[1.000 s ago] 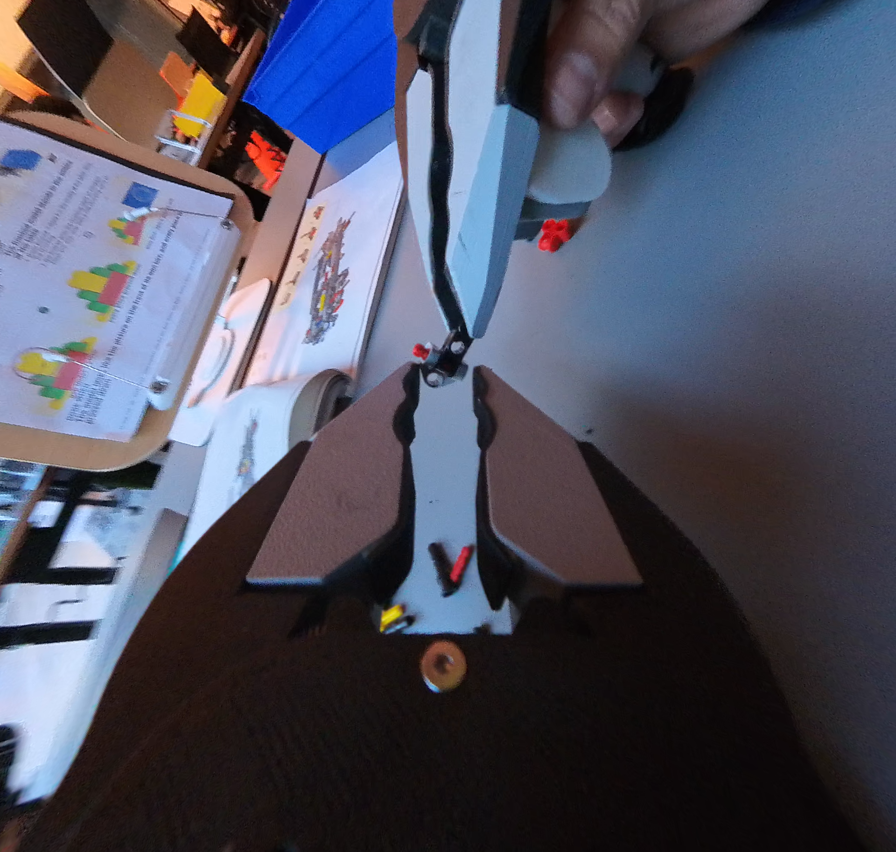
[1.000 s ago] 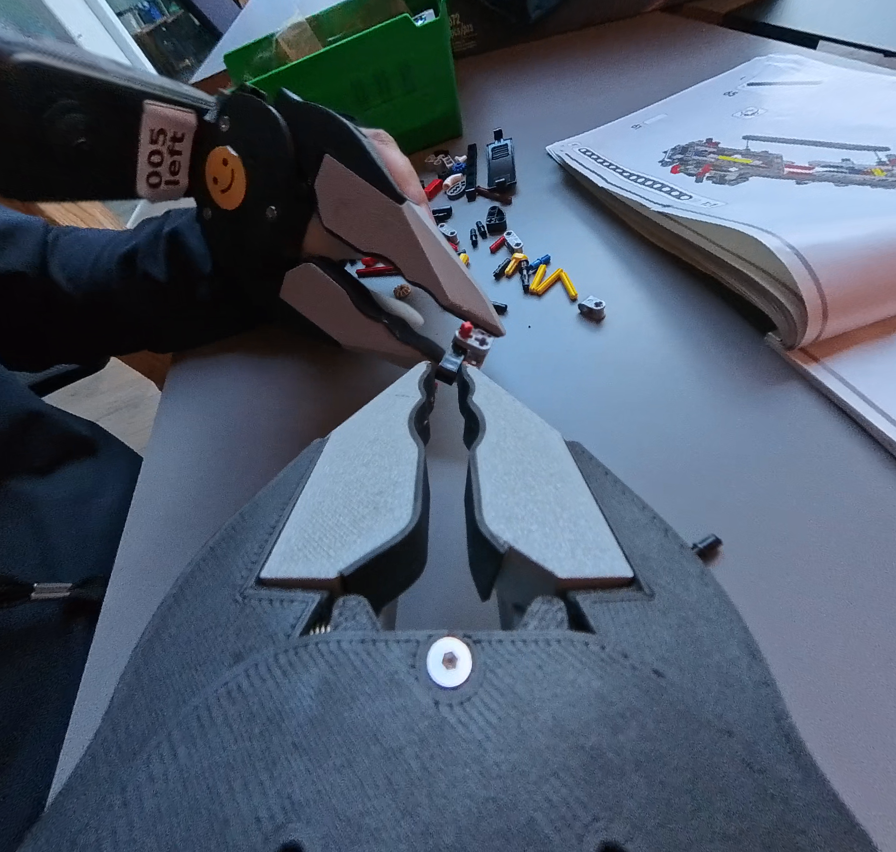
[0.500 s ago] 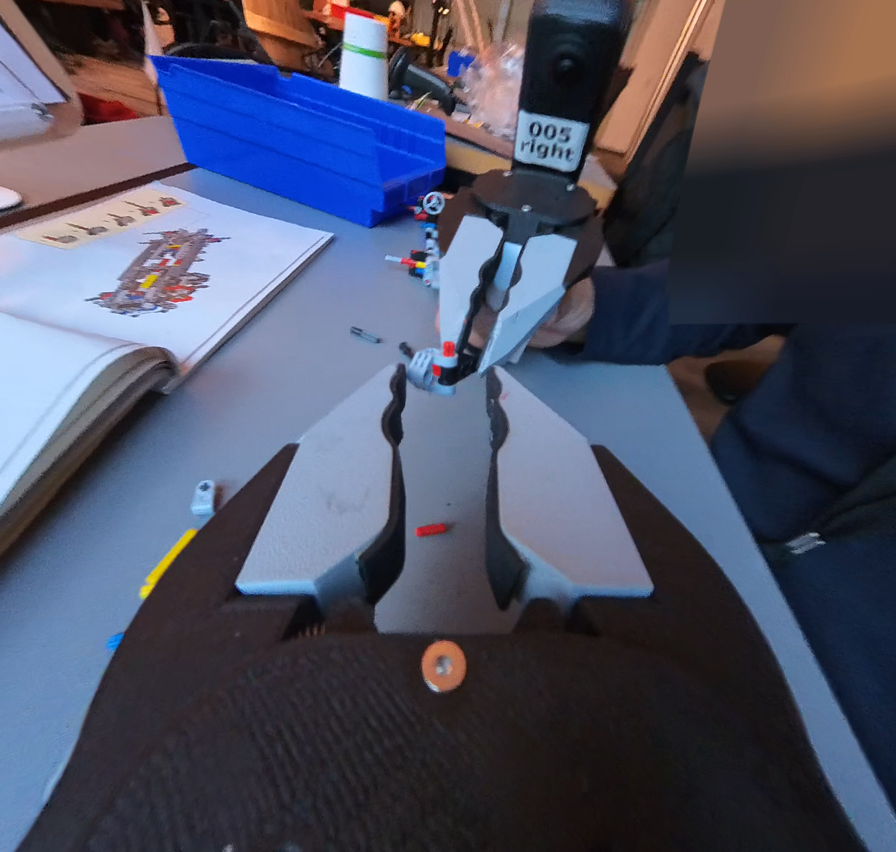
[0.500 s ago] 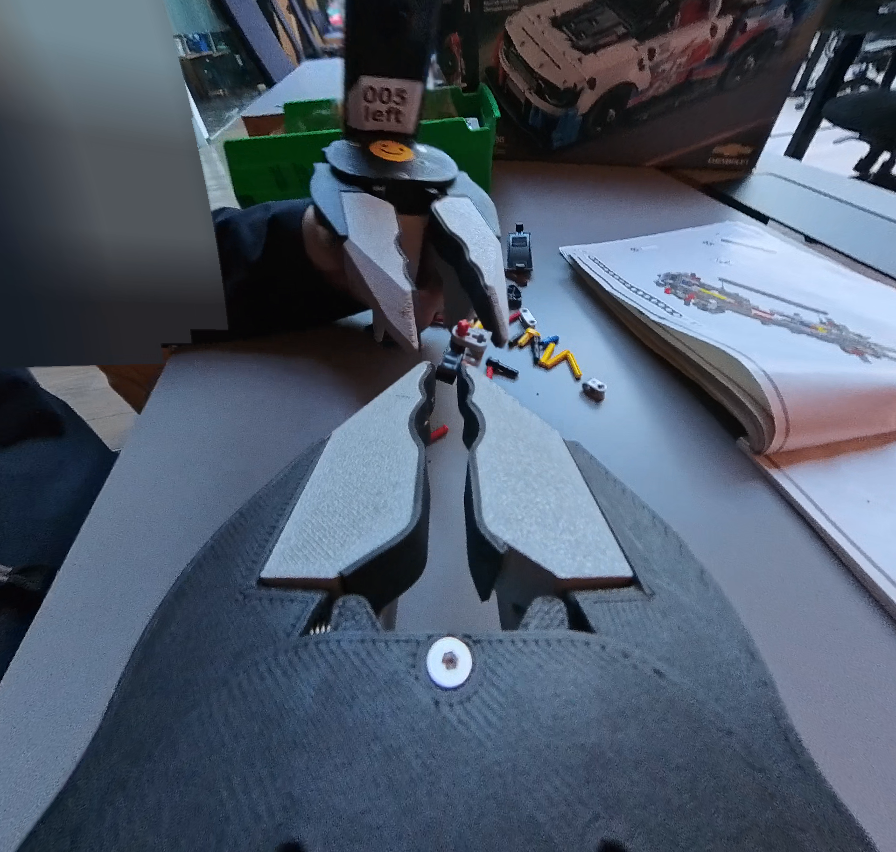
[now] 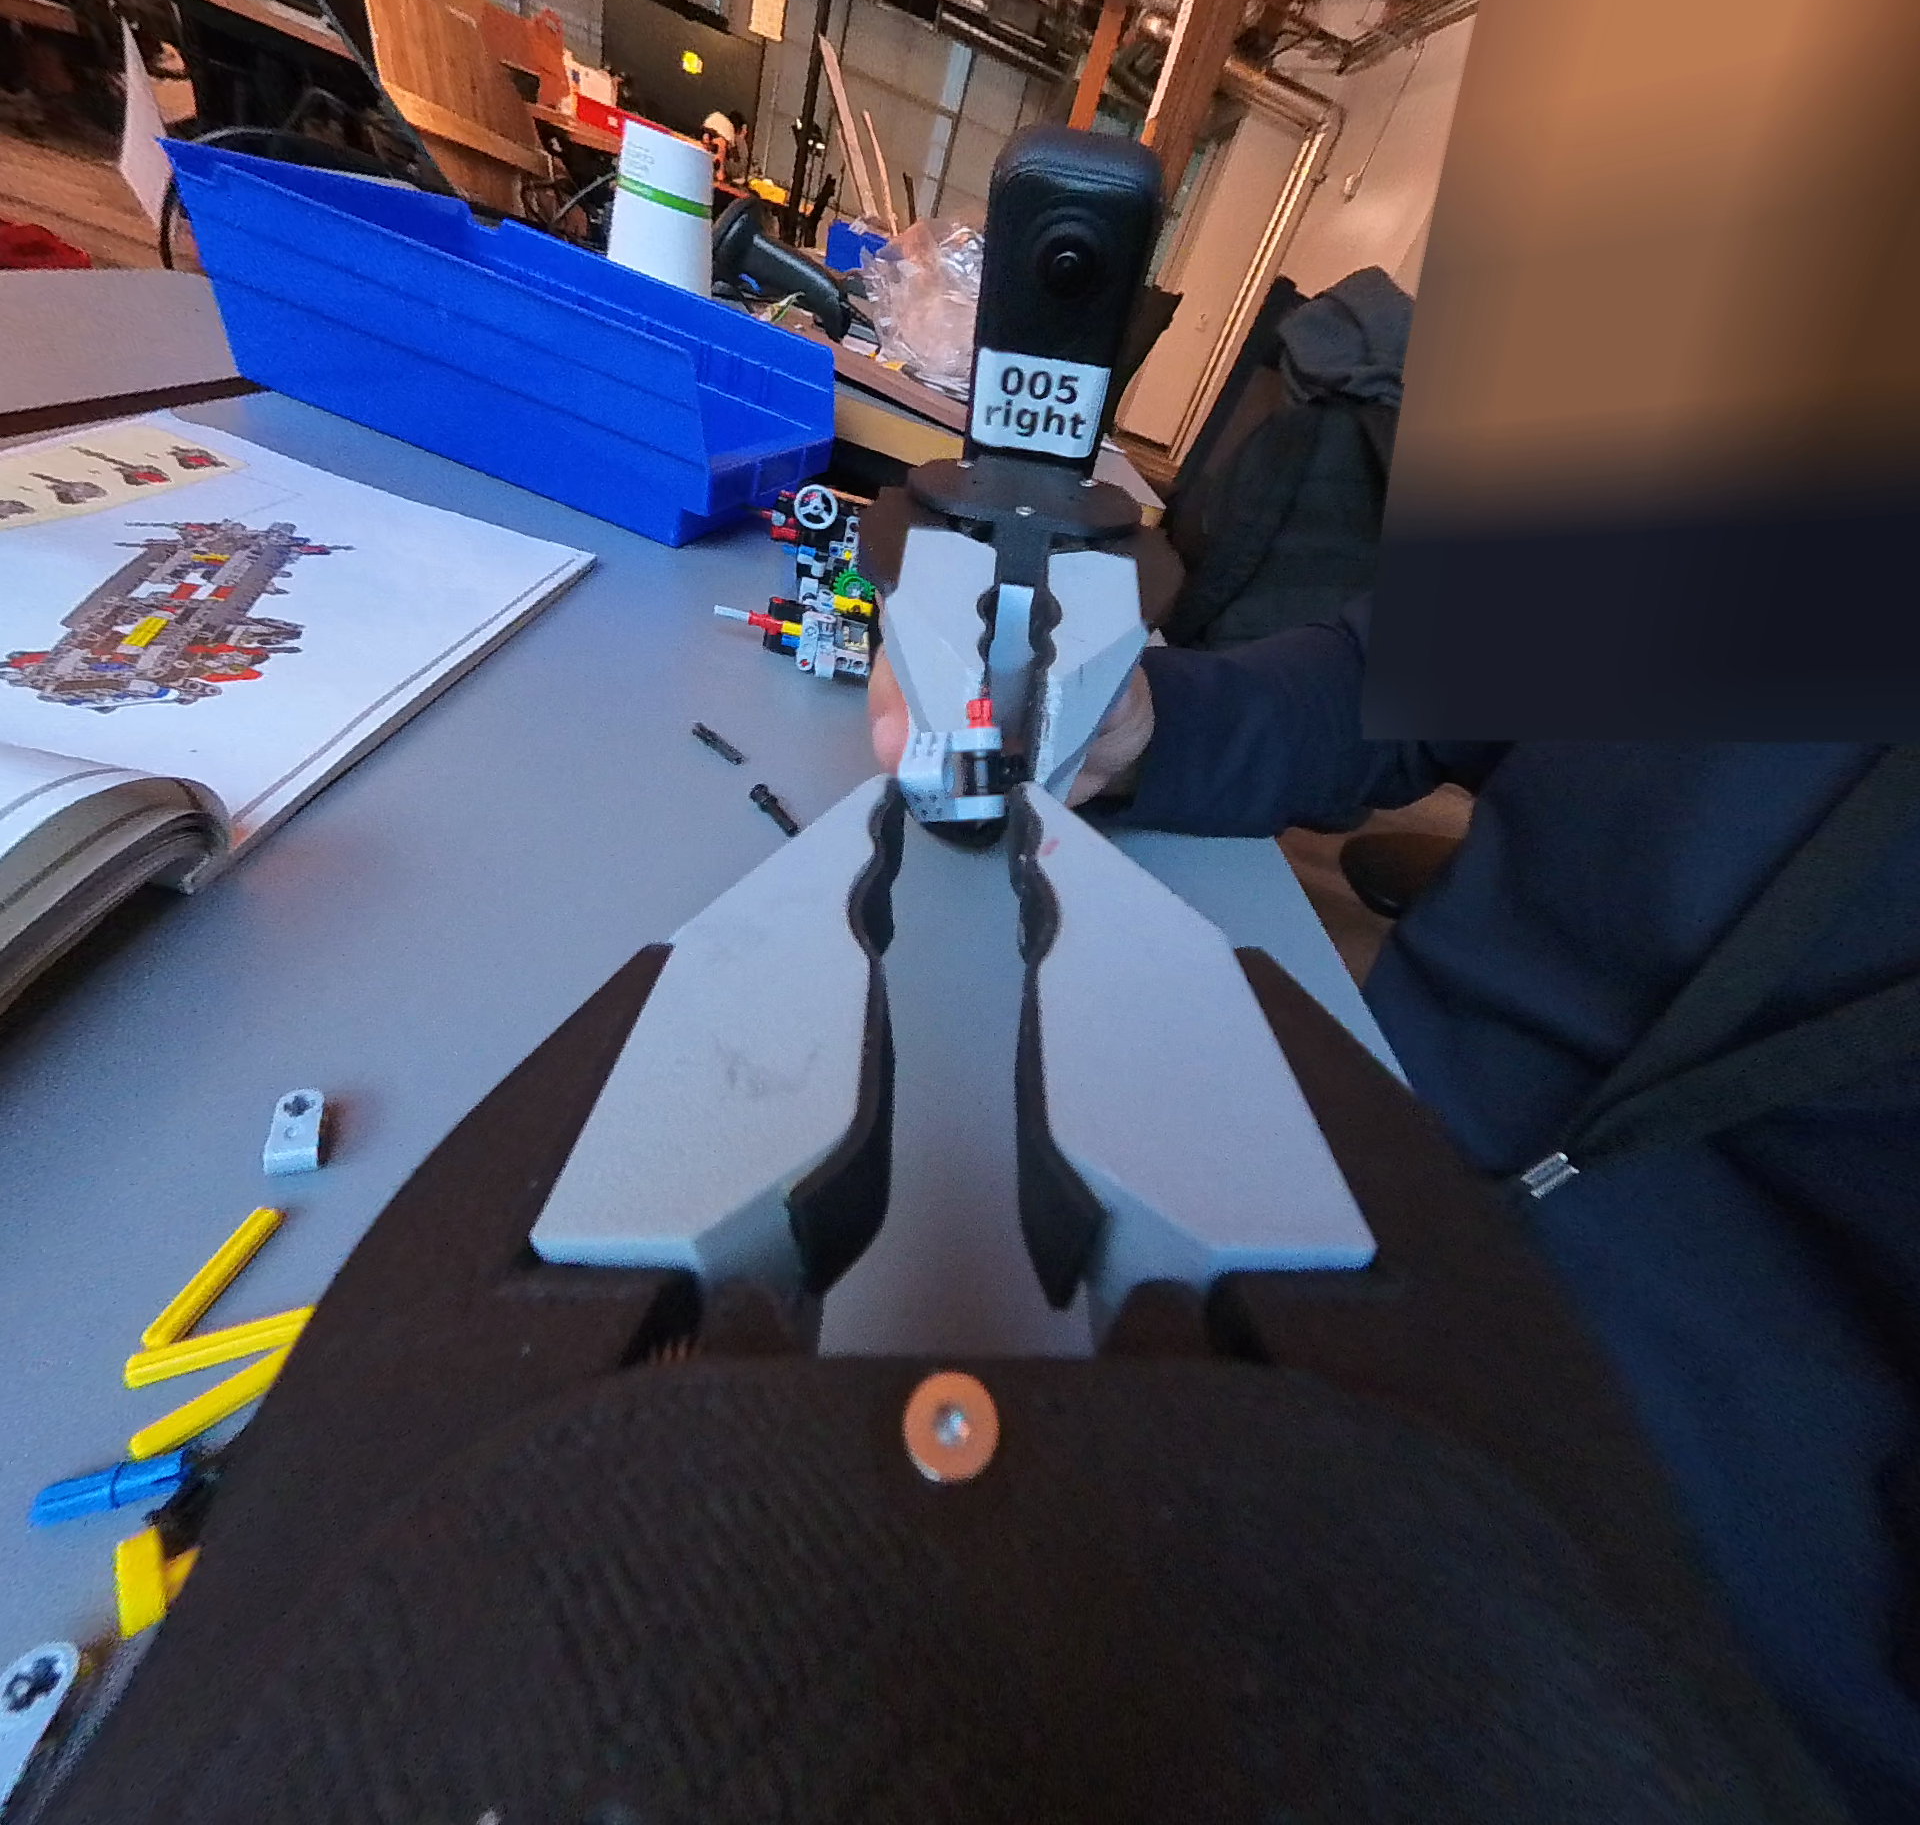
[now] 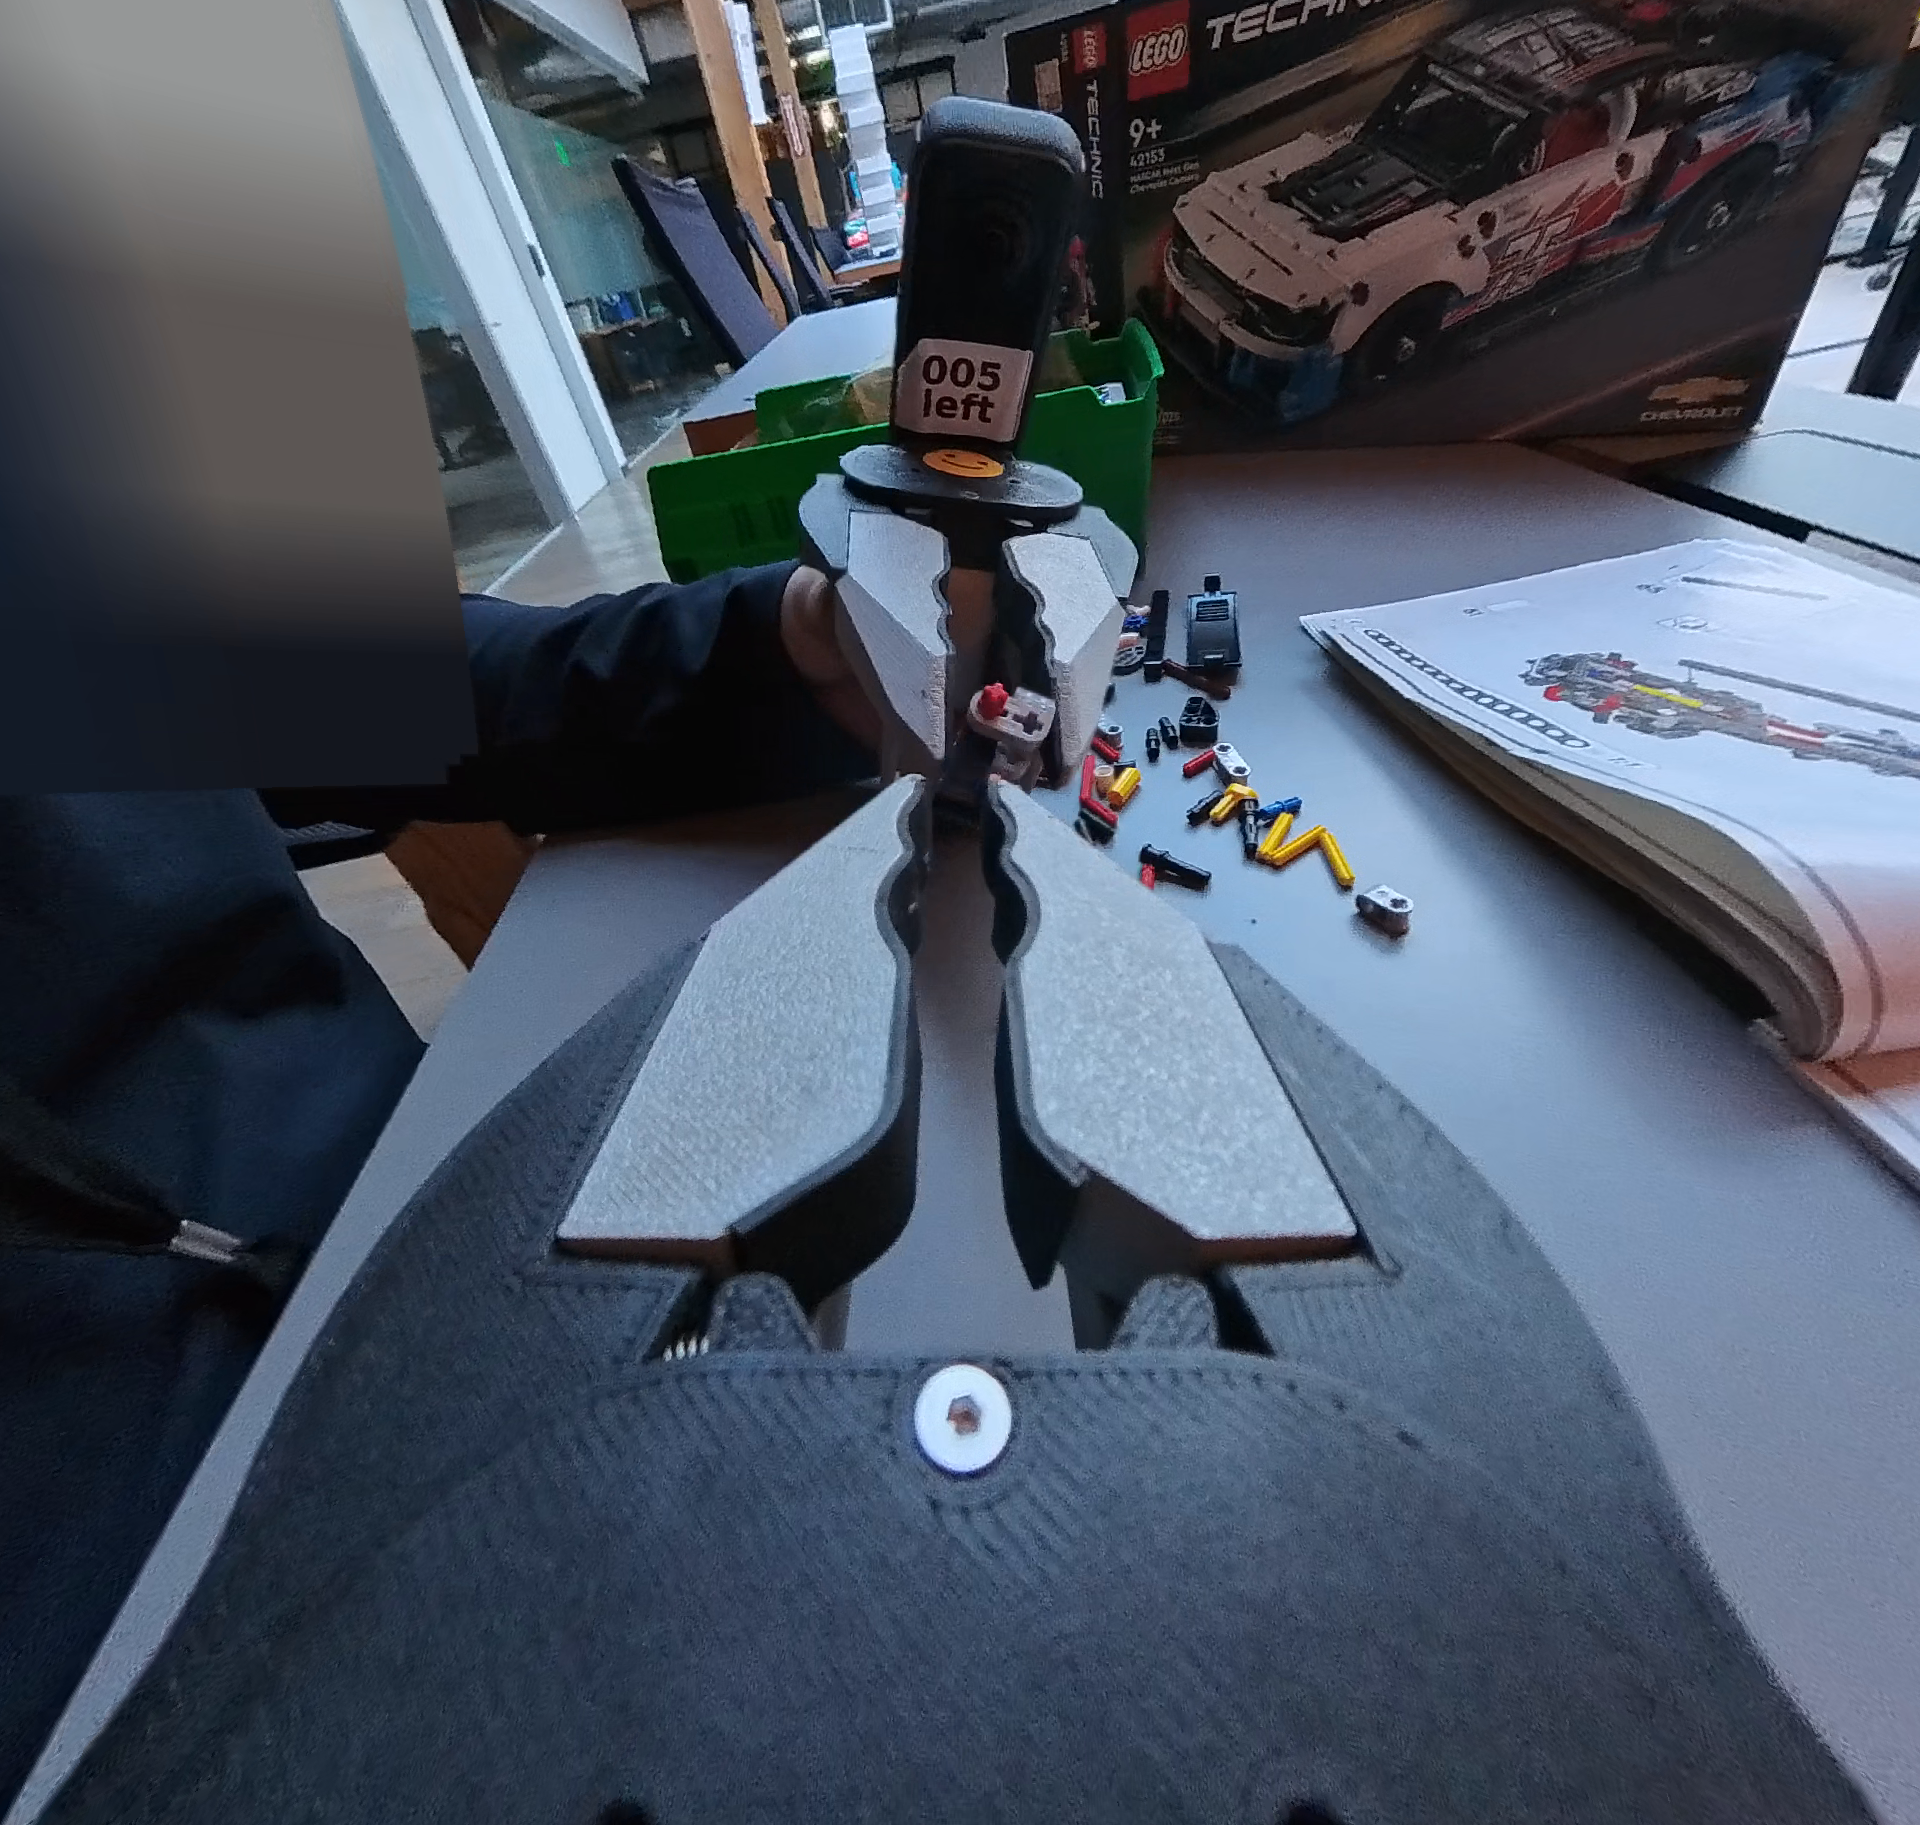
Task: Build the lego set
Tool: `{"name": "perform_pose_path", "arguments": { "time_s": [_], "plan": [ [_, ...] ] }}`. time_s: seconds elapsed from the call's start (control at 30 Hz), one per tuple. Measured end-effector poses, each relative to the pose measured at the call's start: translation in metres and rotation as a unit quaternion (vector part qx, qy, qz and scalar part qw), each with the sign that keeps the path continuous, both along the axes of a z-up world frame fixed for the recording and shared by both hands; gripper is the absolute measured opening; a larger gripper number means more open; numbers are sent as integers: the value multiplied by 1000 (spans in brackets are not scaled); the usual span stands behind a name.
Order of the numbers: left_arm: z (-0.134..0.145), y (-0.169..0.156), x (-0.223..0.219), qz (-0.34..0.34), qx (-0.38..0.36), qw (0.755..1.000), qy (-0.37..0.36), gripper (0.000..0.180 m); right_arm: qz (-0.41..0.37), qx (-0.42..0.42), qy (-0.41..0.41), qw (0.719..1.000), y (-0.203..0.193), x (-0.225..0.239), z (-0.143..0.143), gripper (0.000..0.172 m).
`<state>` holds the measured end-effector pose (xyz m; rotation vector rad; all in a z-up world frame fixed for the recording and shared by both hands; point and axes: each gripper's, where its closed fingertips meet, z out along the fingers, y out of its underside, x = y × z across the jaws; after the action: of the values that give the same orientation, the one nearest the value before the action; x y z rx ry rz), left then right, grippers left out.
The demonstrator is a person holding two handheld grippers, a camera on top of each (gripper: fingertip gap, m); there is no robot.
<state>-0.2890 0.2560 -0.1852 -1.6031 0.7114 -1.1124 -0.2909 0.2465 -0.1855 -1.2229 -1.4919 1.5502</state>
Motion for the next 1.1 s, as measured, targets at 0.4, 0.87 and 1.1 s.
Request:
{"name": "perform_pose_path", "arguments": {
  "time_s": [0.4,0.87,1.1],
  "plan": [
    [-4,10,-4,15,-30,999,-9,28,-6,-64,-17,998,5,-1,-1,6],
    [-23,10,-11,31,-71,995,62,18,-131,48,-104,985,84,33,-16,6],
    [-46,11,-10,38,-127,985,107,17,-185,51,-271,943,112,61,-62,11]
  ]
}}
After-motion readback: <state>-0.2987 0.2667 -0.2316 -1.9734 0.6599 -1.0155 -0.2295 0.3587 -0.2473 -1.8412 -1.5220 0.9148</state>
